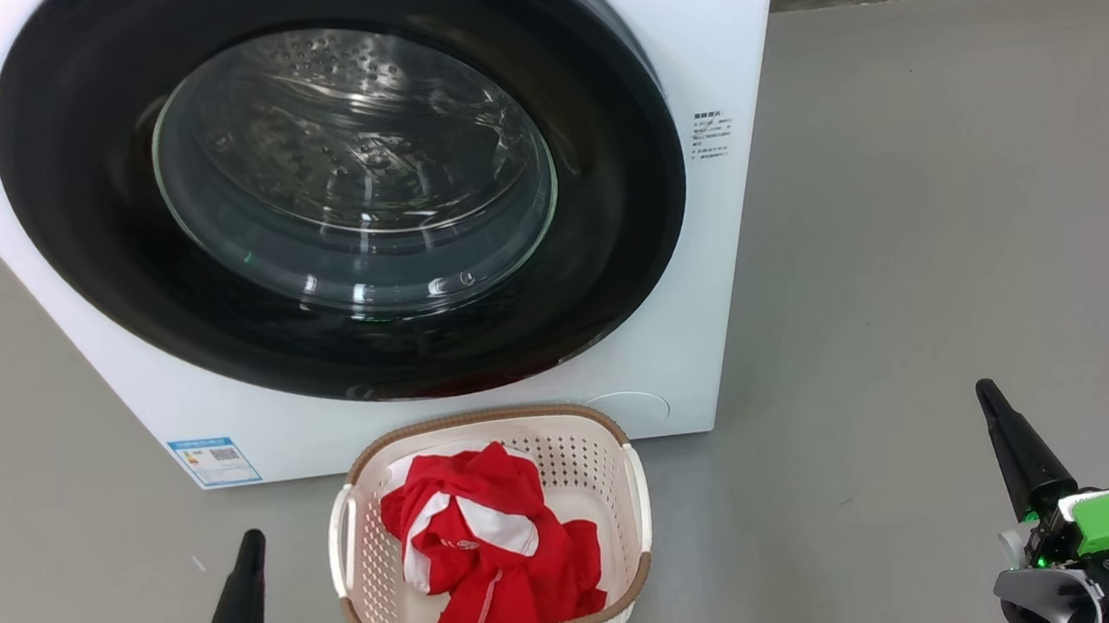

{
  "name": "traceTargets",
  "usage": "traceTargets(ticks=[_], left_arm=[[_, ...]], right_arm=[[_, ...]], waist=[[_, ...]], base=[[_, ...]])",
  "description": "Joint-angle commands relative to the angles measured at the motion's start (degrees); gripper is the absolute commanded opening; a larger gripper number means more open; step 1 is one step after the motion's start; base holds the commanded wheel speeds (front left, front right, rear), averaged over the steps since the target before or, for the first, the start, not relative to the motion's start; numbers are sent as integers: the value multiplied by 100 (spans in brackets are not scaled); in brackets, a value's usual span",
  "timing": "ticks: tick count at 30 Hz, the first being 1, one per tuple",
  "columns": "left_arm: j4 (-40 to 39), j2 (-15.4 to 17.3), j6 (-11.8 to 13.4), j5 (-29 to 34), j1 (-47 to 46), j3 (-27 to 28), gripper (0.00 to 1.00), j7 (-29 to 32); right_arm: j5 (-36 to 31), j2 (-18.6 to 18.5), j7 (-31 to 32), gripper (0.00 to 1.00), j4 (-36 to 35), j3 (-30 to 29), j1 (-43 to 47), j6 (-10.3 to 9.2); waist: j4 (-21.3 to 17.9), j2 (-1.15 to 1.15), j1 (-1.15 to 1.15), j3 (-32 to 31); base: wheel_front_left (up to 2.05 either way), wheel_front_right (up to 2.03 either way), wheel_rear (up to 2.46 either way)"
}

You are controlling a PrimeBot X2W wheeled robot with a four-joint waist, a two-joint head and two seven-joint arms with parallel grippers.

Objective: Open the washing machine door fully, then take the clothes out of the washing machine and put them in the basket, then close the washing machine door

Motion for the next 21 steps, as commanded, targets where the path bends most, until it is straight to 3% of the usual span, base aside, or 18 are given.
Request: traceTargets(ticks=[1, 21], left_arm=[[-131, 52, -40, -38, -237, 206, 0, 20], [-131, 52, -40, -38, -237, 205, 0, 19]], right_arm=[[18, -47, 45, 0, -174, 93, -238, -4], [17, -47, 45, 0, -174, 93, -238, -4]], waist=[[0, 0, 0, 0], [0, 0, 0, 0]], base=[[0, 0, 0], [0, 0, 0]])
